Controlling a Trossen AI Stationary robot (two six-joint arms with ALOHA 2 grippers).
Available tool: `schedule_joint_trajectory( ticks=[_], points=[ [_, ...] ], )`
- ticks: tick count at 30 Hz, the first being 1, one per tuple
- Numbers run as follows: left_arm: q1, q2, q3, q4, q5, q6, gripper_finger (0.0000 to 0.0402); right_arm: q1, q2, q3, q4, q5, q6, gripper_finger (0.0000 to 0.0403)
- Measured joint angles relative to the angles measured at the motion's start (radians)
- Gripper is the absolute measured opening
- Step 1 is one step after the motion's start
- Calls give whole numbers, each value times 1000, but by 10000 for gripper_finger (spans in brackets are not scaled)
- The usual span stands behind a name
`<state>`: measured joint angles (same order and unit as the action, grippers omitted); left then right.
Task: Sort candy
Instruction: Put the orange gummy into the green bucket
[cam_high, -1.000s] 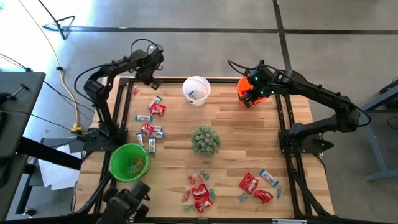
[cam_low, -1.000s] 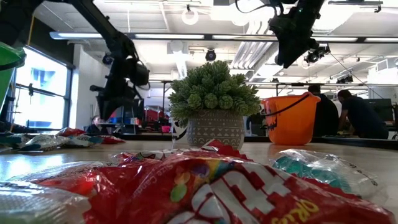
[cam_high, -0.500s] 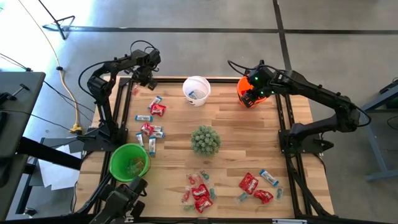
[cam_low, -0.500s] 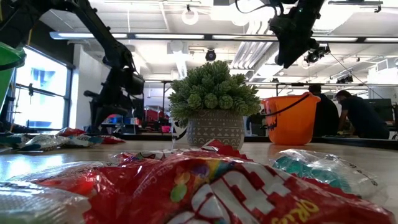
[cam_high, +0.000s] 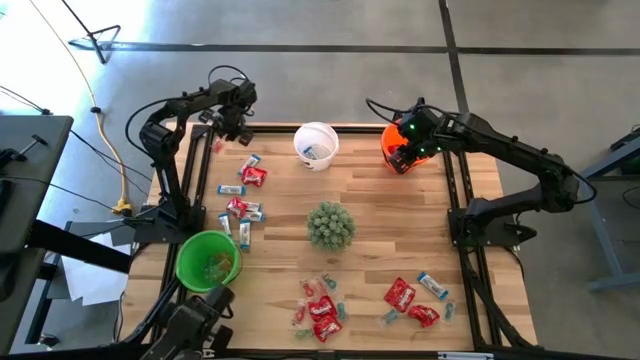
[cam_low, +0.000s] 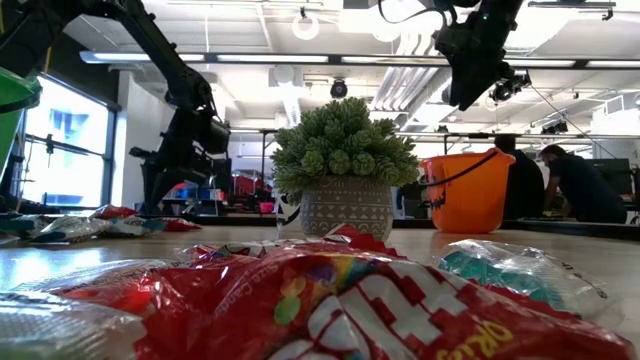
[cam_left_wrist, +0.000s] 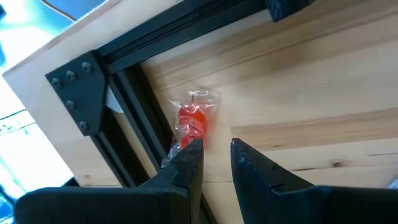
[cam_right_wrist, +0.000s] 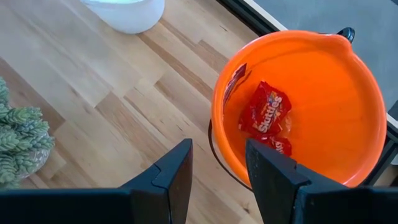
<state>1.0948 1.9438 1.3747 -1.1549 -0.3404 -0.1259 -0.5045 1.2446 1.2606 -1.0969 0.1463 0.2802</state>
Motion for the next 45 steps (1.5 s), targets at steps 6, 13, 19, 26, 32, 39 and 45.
schedule_joint_trajectory(
  ticks=[6, 13, 19, 26, 32, 39, 45],
  points=[
    [18, 0, -19, 33, 35, -12, 66, 0, 0, 0, -1, 0, -1, 144],
    [38, 18, -19, 43, 78, -14, 66, 0, 0, 0, -8, 0, -1, 144],
    [37, 64, -19, 9, 38, -11, 66, 0, 0, 0, -26, 0, -1, 144],
    [37, 107, -18, 7, -4, -20, 66, 0, 0, 0, -28, 0, -1, 144],
    [37, 133, -16, 11, -21, -46, 66, 0, 0, 0, -28, 0, -1, 144],
    [22, 131, -13, -4, -53, -46, 66, 0, 0, 0, -29, 0, -1, 144],
    [11, 97, -9, -13, -78, -29, 66, 0, 0, 0, -29, 0, -1, 144]
  ],
)
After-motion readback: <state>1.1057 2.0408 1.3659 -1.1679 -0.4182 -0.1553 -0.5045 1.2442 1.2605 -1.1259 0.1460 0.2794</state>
